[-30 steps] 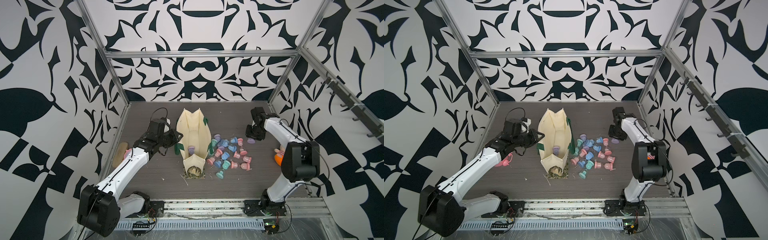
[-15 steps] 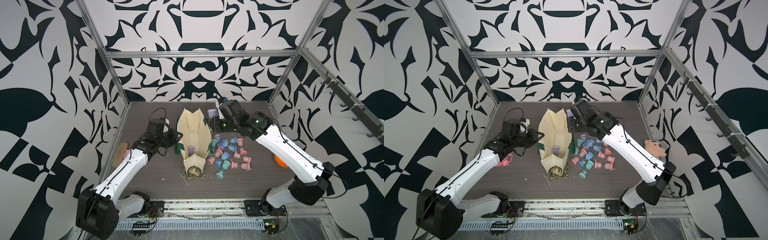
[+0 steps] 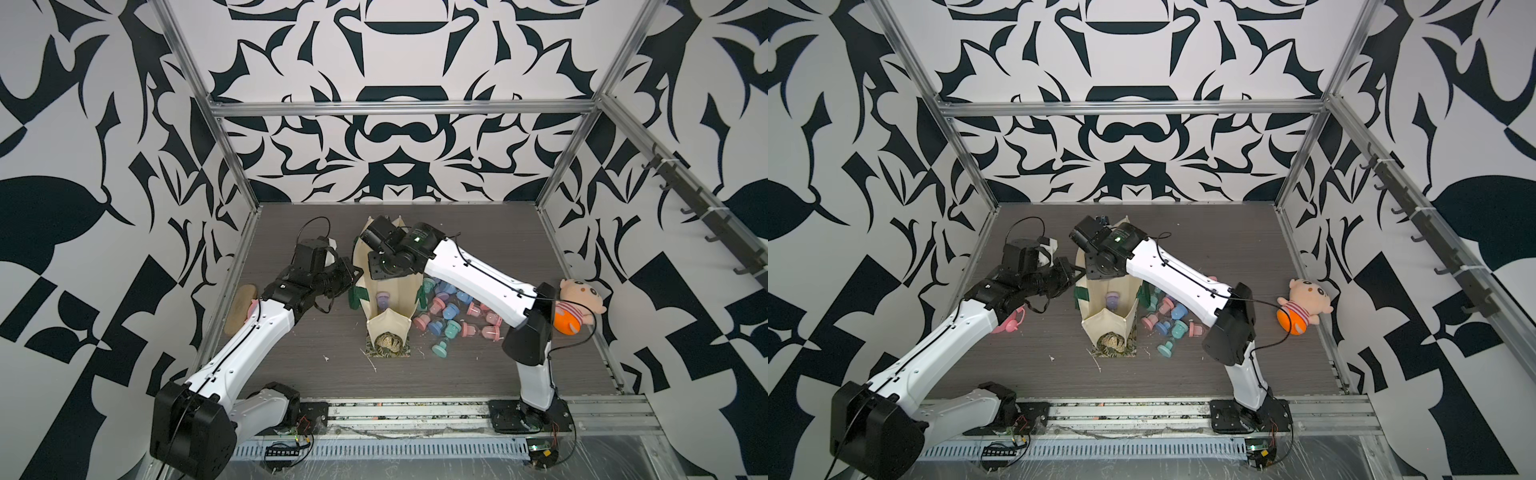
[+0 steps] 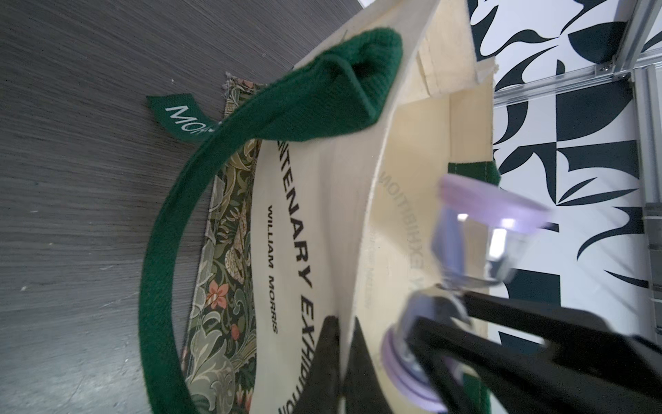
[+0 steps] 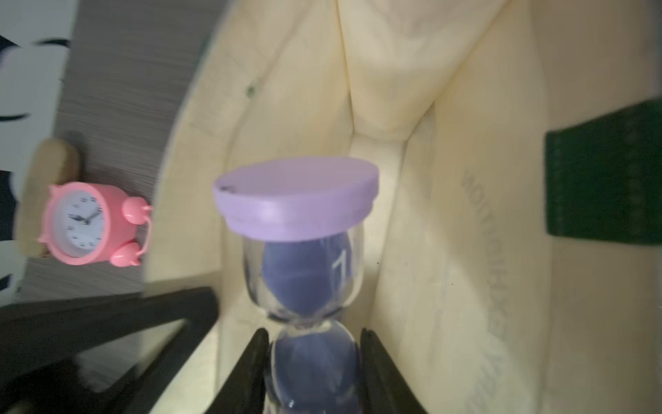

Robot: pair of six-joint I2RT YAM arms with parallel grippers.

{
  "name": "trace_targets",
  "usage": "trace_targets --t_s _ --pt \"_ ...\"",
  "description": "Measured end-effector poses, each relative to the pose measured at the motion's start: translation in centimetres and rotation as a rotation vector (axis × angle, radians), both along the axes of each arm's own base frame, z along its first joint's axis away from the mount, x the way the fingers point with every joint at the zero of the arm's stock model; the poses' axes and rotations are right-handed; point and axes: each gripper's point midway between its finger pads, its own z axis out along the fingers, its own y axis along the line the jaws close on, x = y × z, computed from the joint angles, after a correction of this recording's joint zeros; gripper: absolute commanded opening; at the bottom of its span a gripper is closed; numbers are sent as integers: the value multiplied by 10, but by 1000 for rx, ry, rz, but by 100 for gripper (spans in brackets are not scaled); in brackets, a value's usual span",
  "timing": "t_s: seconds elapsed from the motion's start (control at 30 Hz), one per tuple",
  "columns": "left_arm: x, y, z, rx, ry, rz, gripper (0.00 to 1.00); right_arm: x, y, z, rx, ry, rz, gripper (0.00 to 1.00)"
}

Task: Put the hourglass into the canvas bag
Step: Place the hourglass in the canvas bag.

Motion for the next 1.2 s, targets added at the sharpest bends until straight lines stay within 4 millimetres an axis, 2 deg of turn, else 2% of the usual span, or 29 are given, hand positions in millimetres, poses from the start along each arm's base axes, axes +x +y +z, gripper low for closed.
trace_targets --t_s 0.3,0.33,0.5,0.67,0.77,0.97,1.07,1.2 --pt "0 0 -1 -2 1 2 0 -25 -10 -63 -67 167 -38 0" --pt "0 0 0 -3 1 2 0 -28 -11 -69 -74 184 -39 3" --pt "0 0 -1 -5 0 1 0 -39 -11 -80 -84 225 -30 45" --pt "1 -1 -1 -8 -1 2 10 -40 -6 -77 -69 215 -23 65" --pt "1 0 -3 -9 2 6 12 -37 -1 -67 -53 191 -9 69" --pt "1 2 -6 -7 9 18 13 -27 13 -26 7 90 29 72" --pt "1 2 -6 -9 11 20 14 -27 13 2 32 20 53 75" --pt "0 3 -3 -12 5 25 14 -26 -2 47 65 -95 55 79"
